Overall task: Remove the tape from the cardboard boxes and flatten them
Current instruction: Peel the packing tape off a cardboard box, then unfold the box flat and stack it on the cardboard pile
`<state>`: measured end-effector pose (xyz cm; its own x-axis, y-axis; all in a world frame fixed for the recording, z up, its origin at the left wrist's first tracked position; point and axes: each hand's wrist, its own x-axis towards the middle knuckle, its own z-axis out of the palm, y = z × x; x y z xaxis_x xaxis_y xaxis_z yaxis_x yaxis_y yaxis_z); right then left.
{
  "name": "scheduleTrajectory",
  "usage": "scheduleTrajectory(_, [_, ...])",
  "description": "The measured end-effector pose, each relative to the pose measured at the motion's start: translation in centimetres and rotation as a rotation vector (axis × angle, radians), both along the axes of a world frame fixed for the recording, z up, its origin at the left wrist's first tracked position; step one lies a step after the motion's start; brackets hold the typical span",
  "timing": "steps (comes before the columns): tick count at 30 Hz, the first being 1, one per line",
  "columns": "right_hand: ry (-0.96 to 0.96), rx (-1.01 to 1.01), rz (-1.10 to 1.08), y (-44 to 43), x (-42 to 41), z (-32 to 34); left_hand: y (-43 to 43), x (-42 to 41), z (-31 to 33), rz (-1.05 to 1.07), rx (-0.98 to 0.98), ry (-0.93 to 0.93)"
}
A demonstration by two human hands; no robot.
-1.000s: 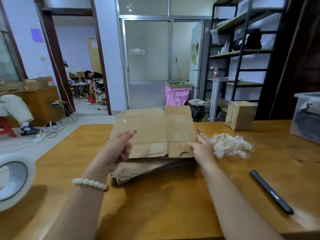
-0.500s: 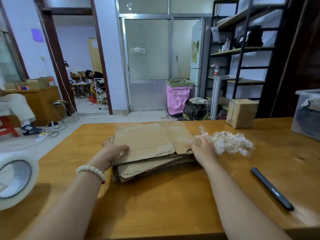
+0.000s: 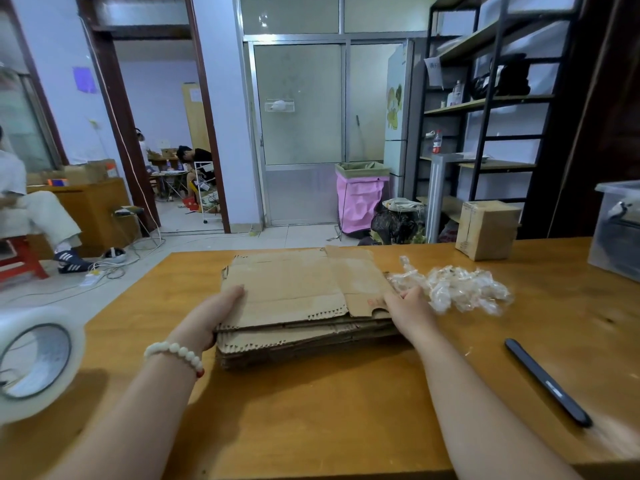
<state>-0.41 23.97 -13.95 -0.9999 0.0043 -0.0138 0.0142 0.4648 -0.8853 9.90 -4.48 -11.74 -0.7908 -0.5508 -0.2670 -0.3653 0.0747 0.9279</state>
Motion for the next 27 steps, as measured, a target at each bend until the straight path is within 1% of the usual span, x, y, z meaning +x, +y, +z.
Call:
scheduleTrajectory(3, [-0.054, -0.045, 0.008, 0.1, -0.3, 0.0, 0.3, -0.2, -0.4, 0.026, -0.021, -0.039])
scheduleTrajectory(8, [-0.127, -0.174, 0.055, 0.4, -0.5, 0.2, 0.2, 0.1, 0.1, 0.025, -0.07, -0.007])
scheduleTrajectory(10, [-0.123, -0.189, 0.071, 0.4, -0.2, 0.2, 0.3, 0.6, 0.6, -0.028, -0.032, -0.025])
scheduleTrajectory(13, [-0.097, -0.204, 0.089, 0.2, -0.1, -0.1, 0.4, 1.2, 0.4, -0.056, 0.1, -0.016])
scheduleTrajectory(15, [-0.055, -0.222, 0.084, -0.1, 0.2, 0.0, 0.8, 1.3, 0.1, -0.012, 0.095, 0.073])
scheduleTrajectory(17, [-0.022, -0.25, 0.071, 0.0, 0.3, 0.2, 1.1, 1.1, 0.3, 0.033, 0.047, 0.215])
scheduleTrajectory(19, [-0.018, -0.28, 0.069, 0.3, 0.5, 0.5, 1.4, 1.0, 1.1, 0.025, -0.022, 0.367])
scheduleTrajectory(21, [0.012, -0.269, 0.094, 0.4, 0.5, 0.7, 1.5, 1.0, 2.0, 0.001, -0.11, 0.489])
scheduleTrajectory(23, [0.105, -0.278, 0.111, 0.3, 0.7, 1.0, 1.1, 1.1, 3.0, -0.05, -0.134, 0.556])
scheduleTrajectory(25, [0.224, -0.335, 0.102, 0.2, 1.2, 1.4, 0.3, 1.1, 3.8, -0.141, -0.08, 0.569])
scheduleTrajectory(27, [0.293, -0.361, 0.129, 0.2, 1.7, 1.6, -0.3, 1.2, 4.2, -0.167, -0.027, 0.589])
